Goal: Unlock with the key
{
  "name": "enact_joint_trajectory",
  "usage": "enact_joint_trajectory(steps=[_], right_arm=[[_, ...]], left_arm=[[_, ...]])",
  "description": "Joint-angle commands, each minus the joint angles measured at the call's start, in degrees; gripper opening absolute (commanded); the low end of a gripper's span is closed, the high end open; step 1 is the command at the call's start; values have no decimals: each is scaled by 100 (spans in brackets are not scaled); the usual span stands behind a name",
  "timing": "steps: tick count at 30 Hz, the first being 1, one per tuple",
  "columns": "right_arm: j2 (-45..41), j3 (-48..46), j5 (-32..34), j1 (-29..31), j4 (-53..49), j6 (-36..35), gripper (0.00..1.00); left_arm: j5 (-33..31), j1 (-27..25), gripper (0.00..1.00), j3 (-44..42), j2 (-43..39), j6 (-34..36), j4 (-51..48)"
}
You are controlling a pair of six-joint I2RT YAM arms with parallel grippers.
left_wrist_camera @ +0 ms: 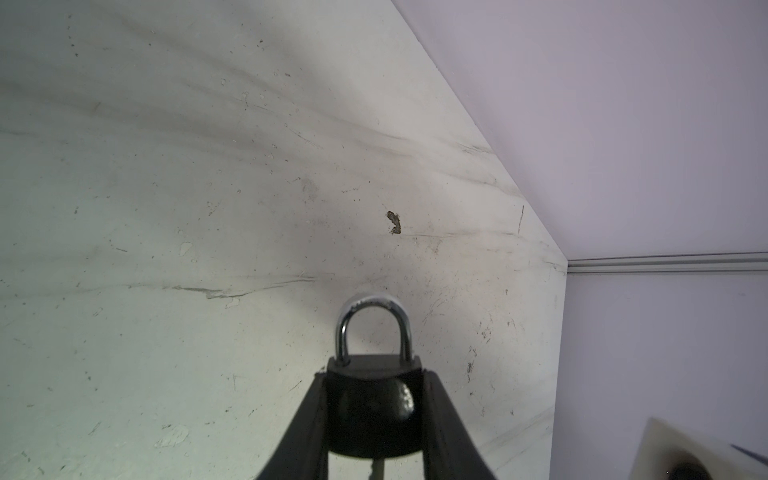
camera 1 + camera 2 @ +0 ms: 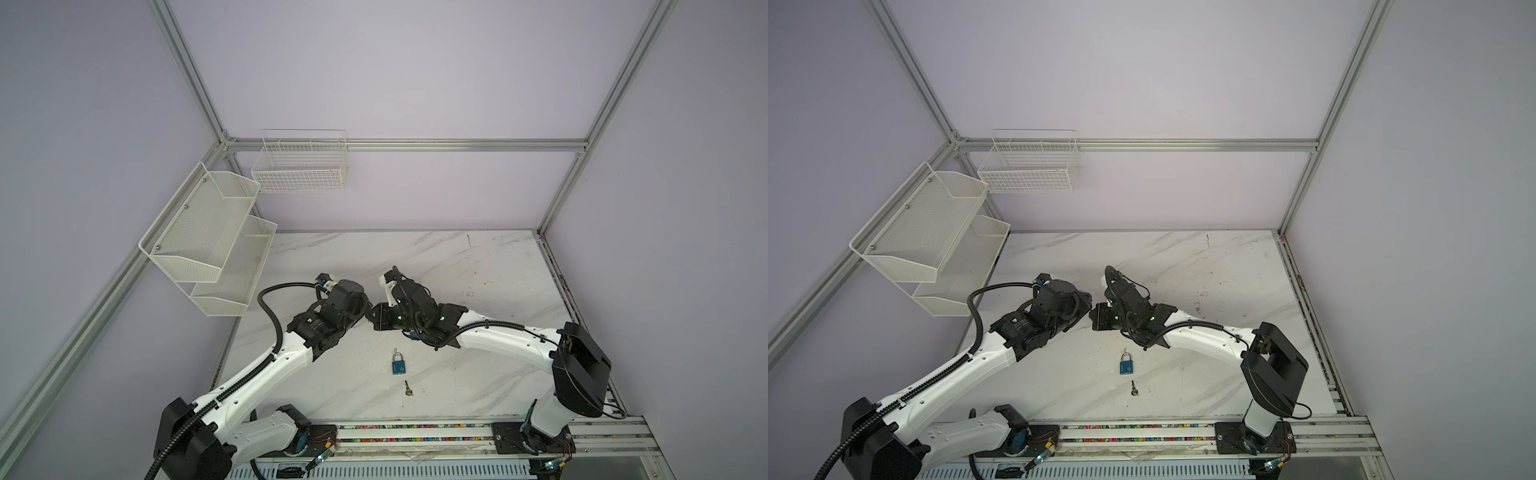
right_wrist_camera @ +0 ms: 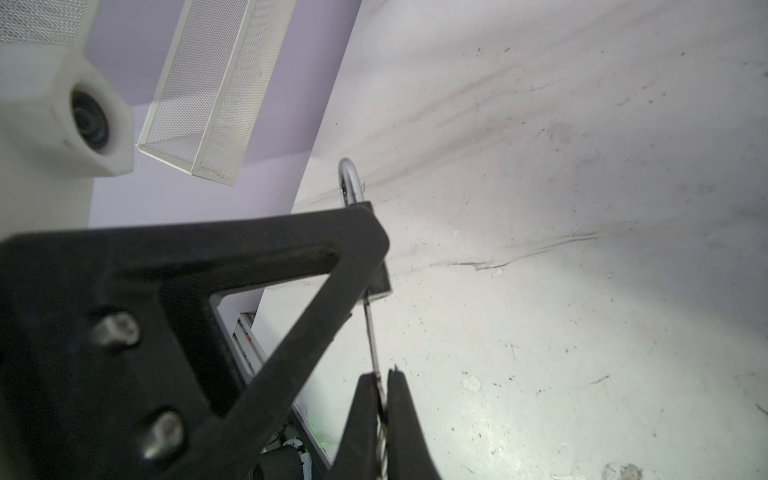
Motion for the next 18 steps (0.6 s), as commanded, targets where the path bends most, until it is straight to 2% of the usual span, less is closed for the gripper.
enact_joint_trajectory(steps=[1, 18], right_arm=[[-115, 157, 325, 31, -169, -60, 0], [141, 268, 258, 60, 90, -41, 0]], left_arm=[[-75, 24, 1, 240, -46, -35, 126], [194, 20, 1, 261, 1, -202, 288]])
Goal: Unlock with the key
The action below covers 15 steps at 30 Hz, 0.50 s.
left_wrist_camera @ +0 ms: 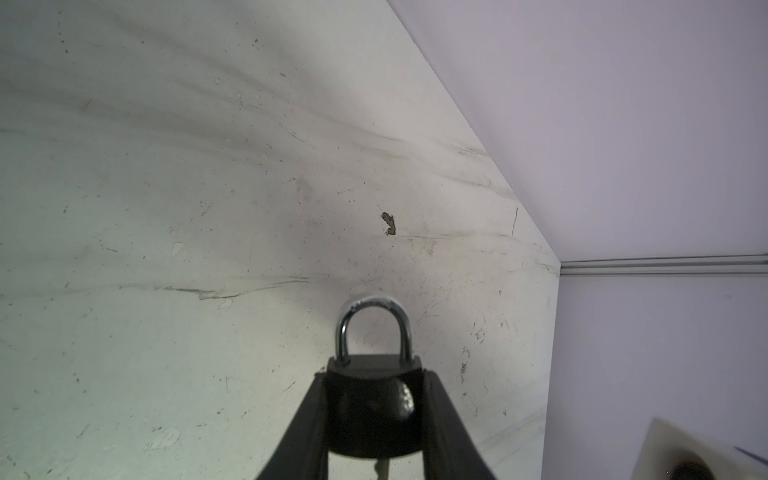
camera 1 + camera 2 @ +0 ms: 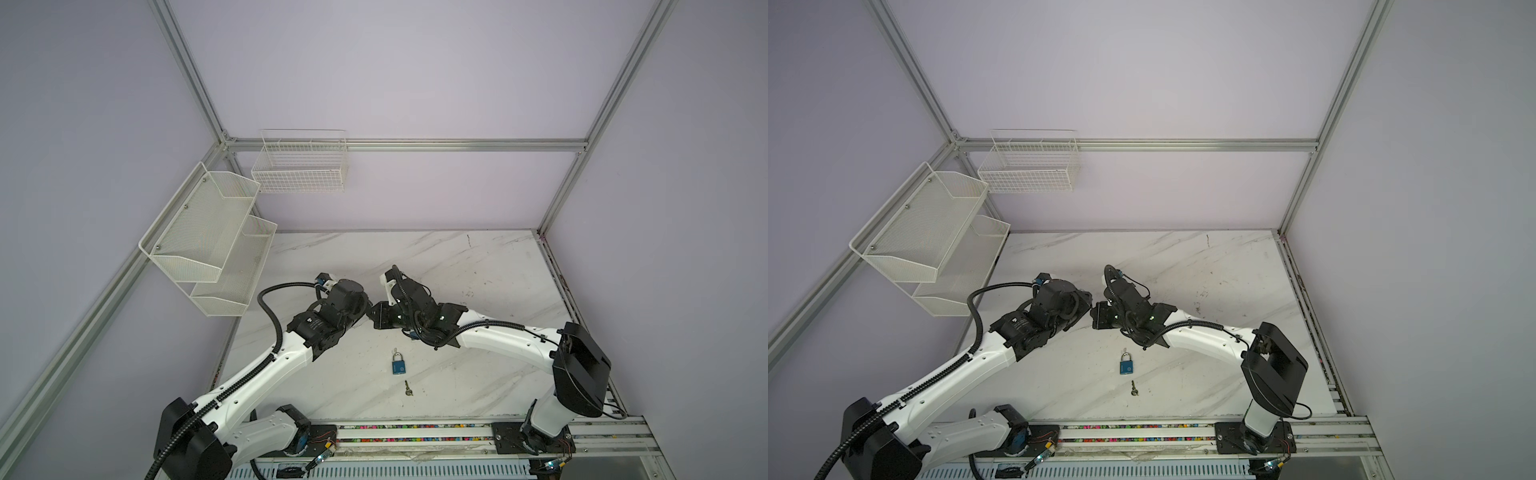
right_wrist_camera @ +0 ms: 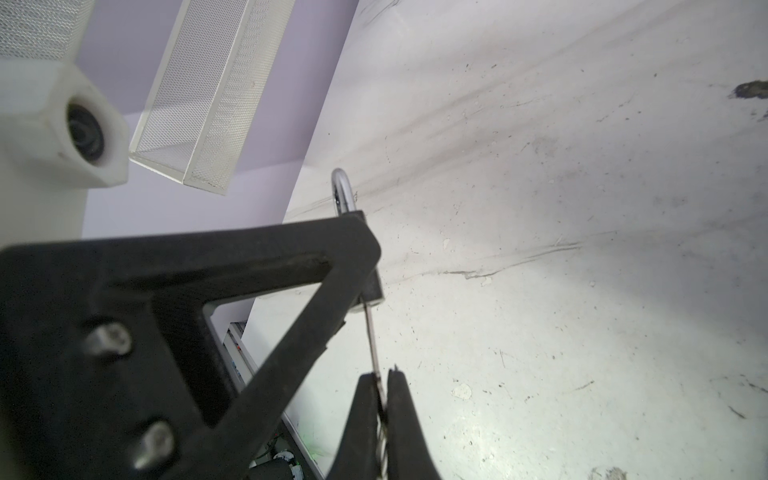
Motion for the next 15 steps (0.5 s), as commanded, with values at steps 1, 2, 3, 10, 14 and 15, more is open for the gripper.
enact_joint_trajectory(steps=[1, 2, 3, 10, 14, 15], right_arm=[[152, 239, 123, 66, 125, -46, 0], [181, 265, 144, 79, 113, -52, 0], [198, 277, 147, 85, 107, -65, 0], [286, 313, 420, 137, 57, -121, 0], [352, 342, 544, 137, 68, -164, 0], [363, 345, 547, 139, 85, -170, 0]], left_arm=[[144, 21, 1, 266, -2, -162, 231], [159, 24, 1, 265, 7, -181, 245], [184, 24, 1, 268, 7, -208, 268], [376, 23, 1, 310, 101, -380, 382], [473, 1, 1, 326, 213, -468, 430], [466, -12, 1, 319, 238, -474, 431]])
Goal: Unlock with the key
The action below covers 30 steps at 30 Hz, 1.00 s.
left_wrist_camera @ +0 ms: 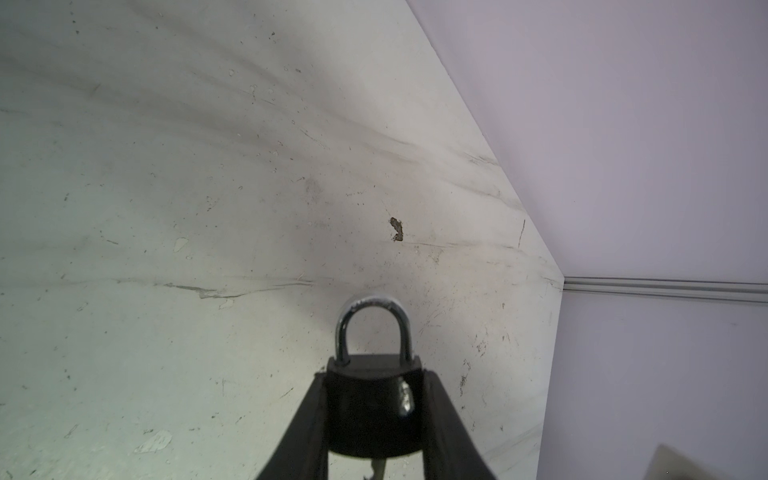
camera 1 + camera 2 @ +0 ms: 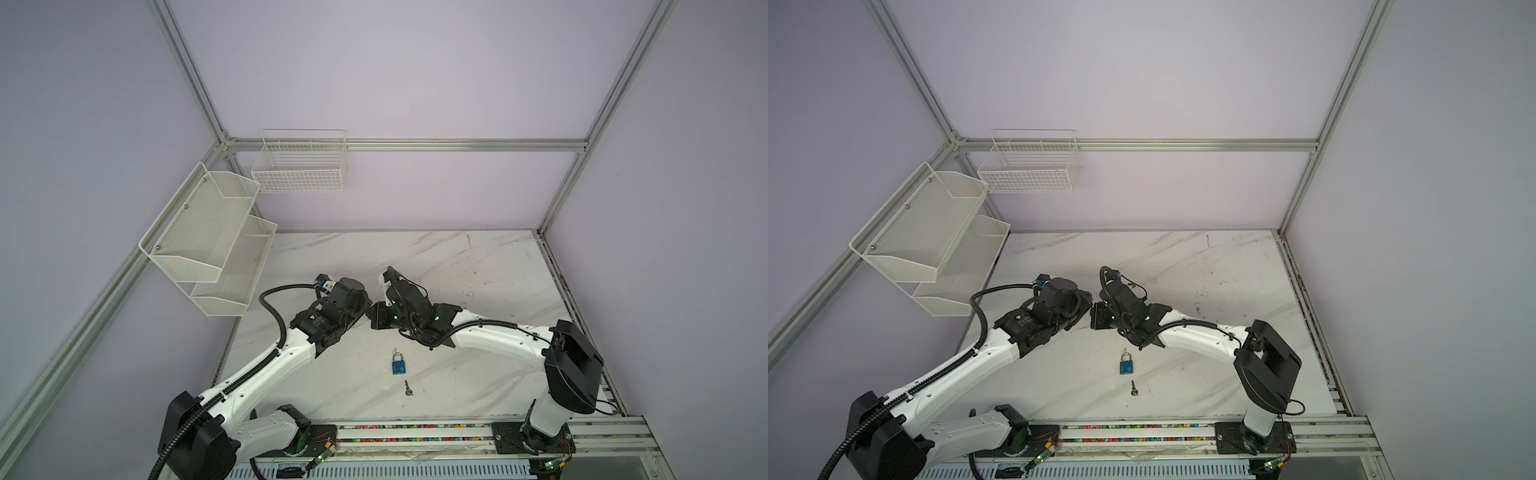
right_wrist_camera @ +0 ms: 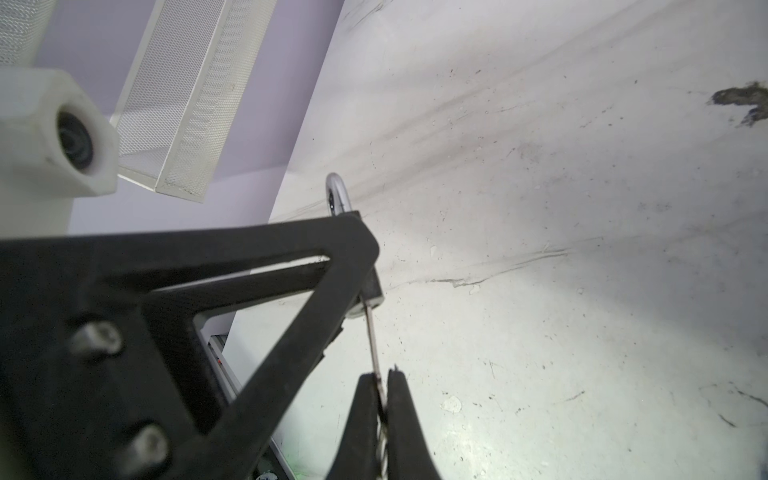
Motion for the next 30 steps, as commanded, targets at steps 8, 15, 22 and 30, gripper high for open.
enact_joint_trajectory(steps=[8, 15, 22, 30], right_arm=[[121, 293, 138, 43, 262, -100, 0], [137, 503, 455, -14, 149, -268, 0], [-78, 362, 787, -51, 256, -384, 0], [-164, -228, -588, -270, 1633, -6, 0]], left_arm=[[314, -227, 1, 223, 60, -1, 313], [282, -245, 1, -26, 59, -7, 305], [307, -244, 1, -131, 17, -1, 424], [599, -278, 1, -134, -83, 27, 569]])
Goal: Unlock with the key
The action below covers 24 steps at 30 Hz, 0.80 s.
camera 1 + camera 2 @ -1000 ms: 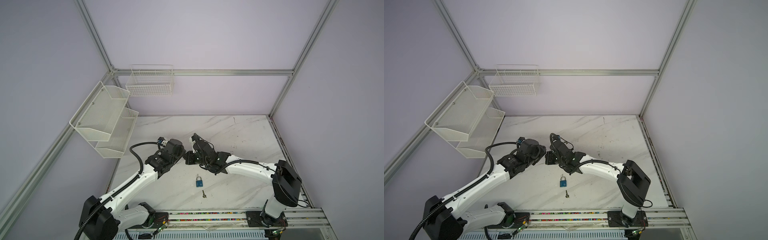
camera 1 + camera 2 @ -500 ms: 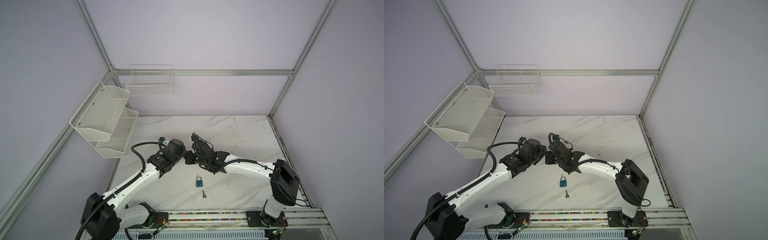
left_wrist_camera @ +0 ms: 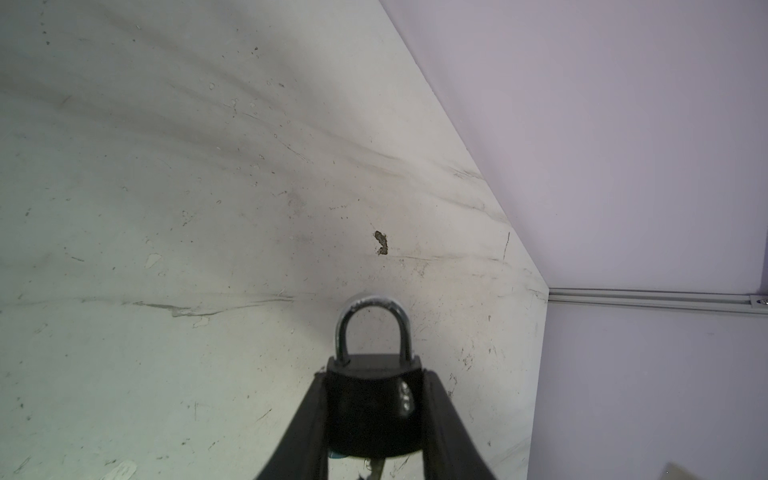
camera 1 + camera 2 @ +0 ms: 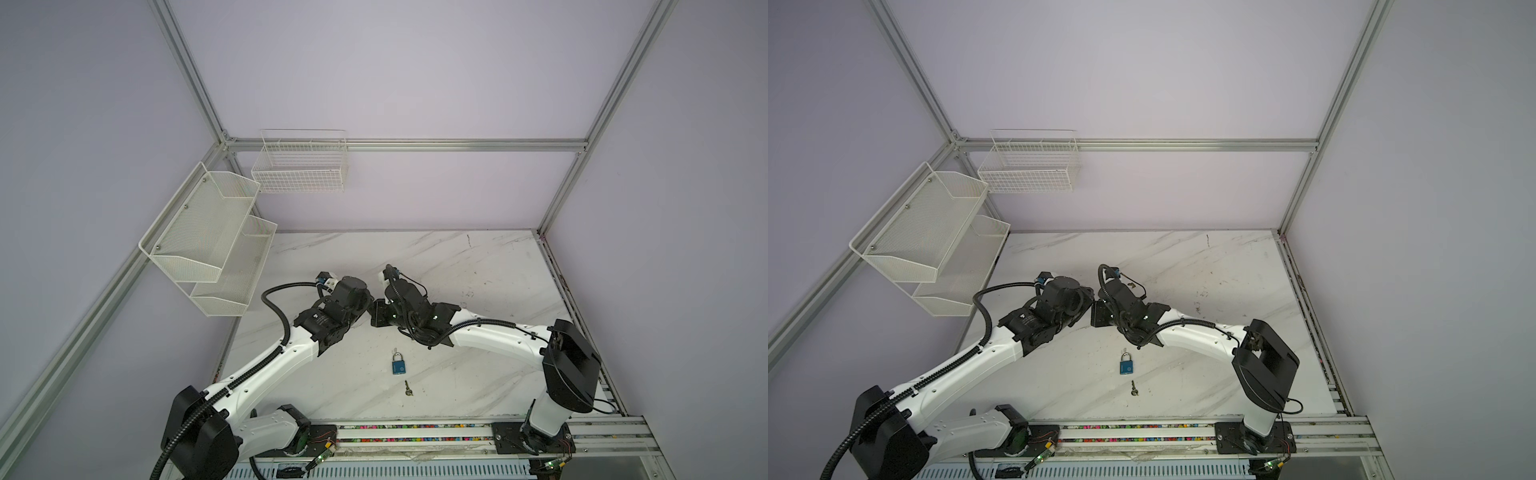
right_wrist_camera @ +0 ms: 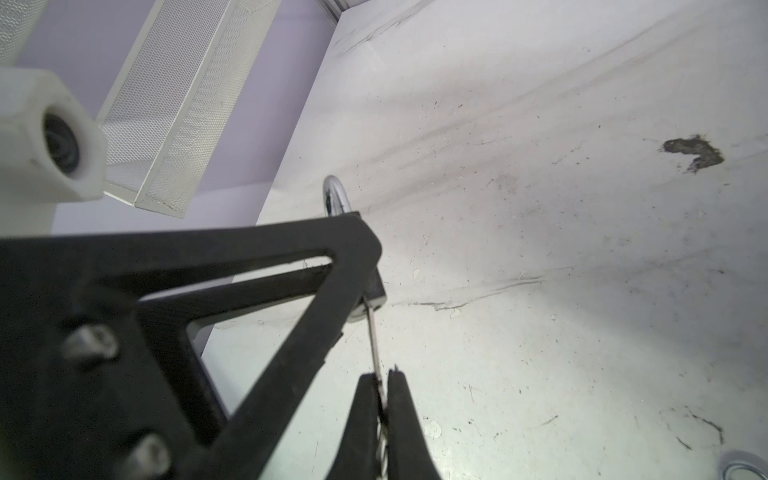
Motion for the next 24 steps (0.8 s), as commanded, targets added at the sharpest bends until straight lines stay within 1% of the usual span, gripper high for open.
enact_joint_trajectory(steps=[1, 3, 5, 9, 11, 12, 14, 19, 22, 24], right_arm=[[-225, -272, -926, -231, 1529, 331, 0], [-333, -331, -1158, -321, 1652, 425, 0], [-478, -350, -1200, -354, 1647, 411, 0], [-657, -393, -1254, -424, 1599, 752, 0], [-617, -308, -1145, -423, 1359, 886, 0], [-572, -193, -1000, -423, 1118, 810, 0], [-530, -137, -782, -384, 965, 725, 0], [-313, -74, -359, -291, 683, 553, 0], [-154, -148, -360, -254, 809, 546, 0], [-30, -149, -562, -246, 934, 592, 0]], left_arm=[[742, -222, 1, -138, -202, 114, 194], [699, -226, 1, -168, -251, 226, 88], [621, -222, 1, -182, -296, 380, -19], [364, -222, 1, -156, -323, 607, -312], [276, -248, 1, -133, -319, 746, -338], [185, -256, 1, -99, -308, 787, -421], [61, -263, 1, -51, -281, 833, -531], [11, -266, 1, 71, -284, 830, -543], [126, -261, 2, 118, -289, 752, -424], [261, -277, 2, 176, -255, 703, -376]])
